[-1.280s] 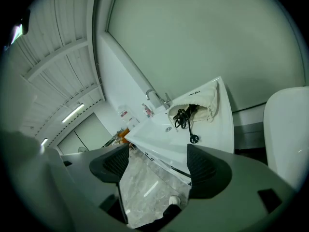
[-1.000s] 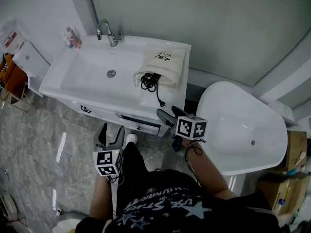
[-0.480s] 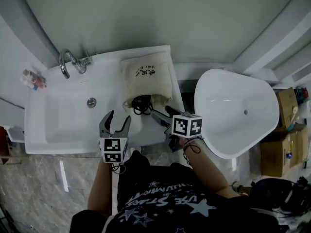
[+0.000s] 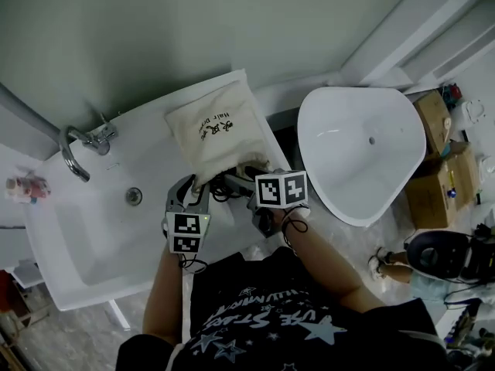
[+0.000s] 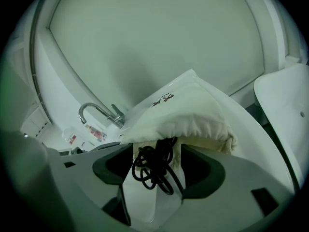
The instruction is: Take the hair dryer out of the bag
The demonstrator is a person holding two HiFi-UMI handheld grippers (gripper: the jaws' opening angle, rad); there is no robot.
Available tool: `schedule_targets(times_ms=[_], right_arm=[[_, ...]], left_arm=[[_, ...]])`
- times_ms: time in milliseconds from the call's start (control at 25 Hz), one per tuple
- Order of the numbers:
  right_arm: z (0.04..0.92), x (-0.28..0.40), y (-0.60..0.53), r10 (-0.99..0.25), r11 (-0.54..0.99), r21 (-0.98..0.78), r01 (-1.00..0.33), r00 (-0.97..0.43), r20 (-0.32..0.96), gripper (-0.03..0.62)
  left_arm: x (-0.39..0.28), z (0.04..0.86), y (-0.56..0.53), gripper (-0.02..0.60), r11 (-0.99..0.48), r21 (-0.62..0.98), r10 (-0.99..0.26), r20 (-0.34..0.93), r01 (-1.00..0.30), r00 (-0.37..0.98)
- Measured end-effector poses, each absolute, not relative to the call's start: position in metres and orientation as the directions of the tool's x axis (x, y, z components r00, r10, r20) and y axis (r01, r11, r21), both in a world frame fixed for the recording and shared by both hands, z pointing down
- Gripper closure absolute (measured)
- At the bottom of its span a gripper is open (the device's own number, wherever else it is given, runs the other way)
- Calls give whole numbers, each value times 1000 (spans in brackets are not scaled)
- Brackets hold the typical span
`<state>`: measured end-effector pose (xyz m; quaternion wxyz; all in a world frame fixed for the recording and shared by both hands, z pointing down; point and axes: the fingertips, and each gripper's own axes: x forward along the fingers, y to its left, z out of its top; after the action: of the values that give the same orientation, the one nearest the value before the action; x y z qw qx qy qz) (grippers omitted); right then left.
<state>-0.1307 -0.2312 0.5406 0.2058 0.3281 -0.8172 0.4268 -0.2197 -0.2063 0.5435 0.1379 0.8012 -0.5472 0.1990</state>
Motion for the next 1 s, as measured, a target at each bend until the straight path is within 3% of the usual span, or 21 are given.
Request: schedule_targets(times_ms=[200, 520, 720, 1000], right_arm=[[557, -144, -243, -342, 407, -517, -753, -650, 678, 295], [556, -160, -261, -305, 333, -607, -722, -691, 655, 307], [573, -160, -277, -324, 345, -510, -788, -609, 724, 348], [594, -171, -293, -337, 349, -414, -841, -525, 782, 353]], left_arm=[[-222, 545, -214, 520, -408, -8, -805, 475, -913, 356], [-218, 531, -221, 531, -453, 58, -802, 410, -890, 435], [-216, 526, -222, 531, -460, 81, -806, 380, -884, 454], [-215, 527, -221, 531, -476, 90, -799, 371, -875, 473]])
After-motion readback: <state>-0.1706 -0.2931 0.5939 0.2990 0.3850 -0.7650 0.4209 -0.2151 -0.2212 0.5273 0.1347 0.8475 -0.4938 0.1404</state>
